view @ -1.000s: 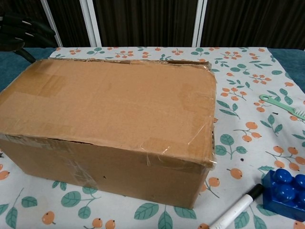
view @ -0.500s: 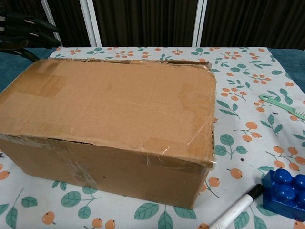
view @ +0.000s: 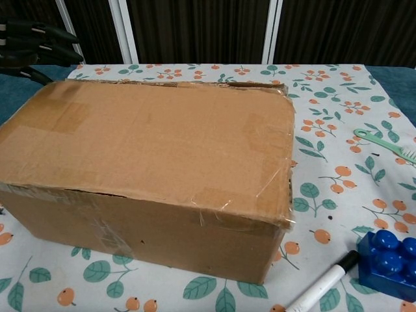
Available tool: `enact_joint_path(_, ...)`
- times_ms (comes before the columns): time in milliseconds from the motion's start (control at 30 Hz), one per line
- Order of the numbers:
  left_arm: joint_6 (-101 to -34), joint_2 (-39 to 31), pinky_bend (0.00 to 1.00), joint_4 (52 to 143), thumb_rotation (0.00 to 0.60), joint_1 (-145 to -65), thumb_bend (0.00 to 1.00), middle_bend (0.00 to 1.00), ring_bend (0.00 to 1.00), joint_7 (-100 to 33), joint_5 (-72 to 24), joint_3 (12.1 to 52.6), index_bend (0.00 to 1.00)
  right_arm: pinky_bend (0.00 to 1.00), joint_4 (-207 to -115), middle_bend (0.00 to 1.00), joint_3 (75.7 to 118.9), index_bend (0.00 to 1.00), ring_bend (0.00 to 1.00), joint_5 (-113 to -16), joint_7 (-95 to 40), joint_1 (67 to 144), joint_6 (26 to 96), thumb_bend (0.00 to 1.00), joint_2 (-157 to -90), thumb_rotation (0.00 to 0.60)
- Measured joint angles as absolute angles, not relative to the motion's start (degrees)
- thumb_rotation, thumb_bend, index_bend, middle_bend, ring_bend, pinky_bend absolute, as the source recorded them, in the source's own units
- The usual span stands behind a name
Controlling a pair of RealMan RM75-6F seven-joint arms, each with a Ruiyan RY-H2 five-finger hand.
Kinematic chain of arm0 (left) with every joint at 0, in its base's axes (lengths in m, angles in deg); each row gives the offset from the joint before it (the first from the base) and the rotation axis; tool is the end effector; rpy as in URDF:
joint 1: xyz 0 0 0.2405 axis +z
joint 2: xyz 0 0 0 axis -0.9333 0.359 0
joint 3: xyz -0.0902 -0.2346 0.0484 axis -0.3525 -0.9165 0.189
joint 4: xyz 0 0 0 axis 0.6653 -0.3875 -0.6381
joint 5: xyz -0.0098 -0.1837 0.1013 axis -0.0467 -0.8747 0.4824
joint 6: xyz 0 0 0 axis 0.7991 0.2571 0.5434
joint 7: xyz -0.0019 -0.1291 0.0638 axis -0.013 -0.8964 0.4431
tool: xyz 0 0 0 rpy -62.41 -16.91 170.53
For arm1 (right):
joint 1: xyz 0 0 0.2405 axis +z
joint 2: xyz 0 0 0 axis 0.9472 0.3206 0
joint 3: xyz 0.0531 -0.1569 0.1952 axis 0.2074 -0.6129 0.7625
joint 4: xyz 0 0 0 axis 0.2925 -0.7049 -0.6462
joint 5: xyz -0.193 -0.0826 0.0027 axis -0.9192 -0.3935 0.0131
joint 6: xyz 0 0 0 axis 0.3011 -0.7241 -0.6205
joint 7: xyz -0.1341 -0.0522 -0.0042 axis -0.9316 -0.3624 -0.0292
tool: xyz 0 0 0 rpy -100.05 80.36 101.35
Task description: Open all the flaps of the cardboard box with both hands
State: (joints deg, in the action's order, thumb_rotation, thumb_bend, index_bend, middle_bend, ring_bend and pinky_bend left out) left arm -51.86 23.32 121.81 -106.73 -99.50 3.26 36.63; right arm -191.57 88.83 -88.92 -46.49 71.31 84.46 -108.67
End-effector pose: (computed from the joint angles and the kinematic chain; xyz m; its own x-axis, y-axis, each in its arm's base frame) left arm -0.1967 0.3148 0.1206 -0.3875 0.5936 0.7053 0.8853 0.0263 0.4643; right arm -0.2686 -0.1500 0.1253 0.4081 -0.0258 0.9126 -0.9118 0.0380 0.4088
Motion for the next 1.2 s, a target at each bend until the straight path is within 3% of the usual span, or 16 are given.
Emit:
enact_joint_path(633, -58.0, 22.5, 0.30, 120.6, 0.600, -105.0, 0.58, 0.12, 0.05, -108.0, 8.2, 39.3, 0.12, 0.23, -192.2, 0.08, 88.9, 0.00, 0.17, -89.1, -45.8, 71.2, 84.9, 0.18, -108.0, 0.600)
enact_joint_path(867, -66.3, 20.8, 0.31, 118.7, 0.600, -102.8, 0.58, 0.12, 0.05, -108.6, 11.4, 39.9, 0.12, 0.23, -192.5, 0.08, 88.7, 0.00, 0.17, -89.5, -45.4, 71.2, 84.9, 0.18, -107.9, 0.600)
enact_joint_path(1200, -73.3, 22.4, 0.35, 118.5, 0.600, -101.1, 0.58, 0.12, 0.05, -110.3, 16.6, 42.5, 0.12, 0.23, -192.8, 0.08, 88.9, 0.00, 0.17, -89.5, -45.3, 71.1, 85.3, 0.18, -107.6, 0.600)
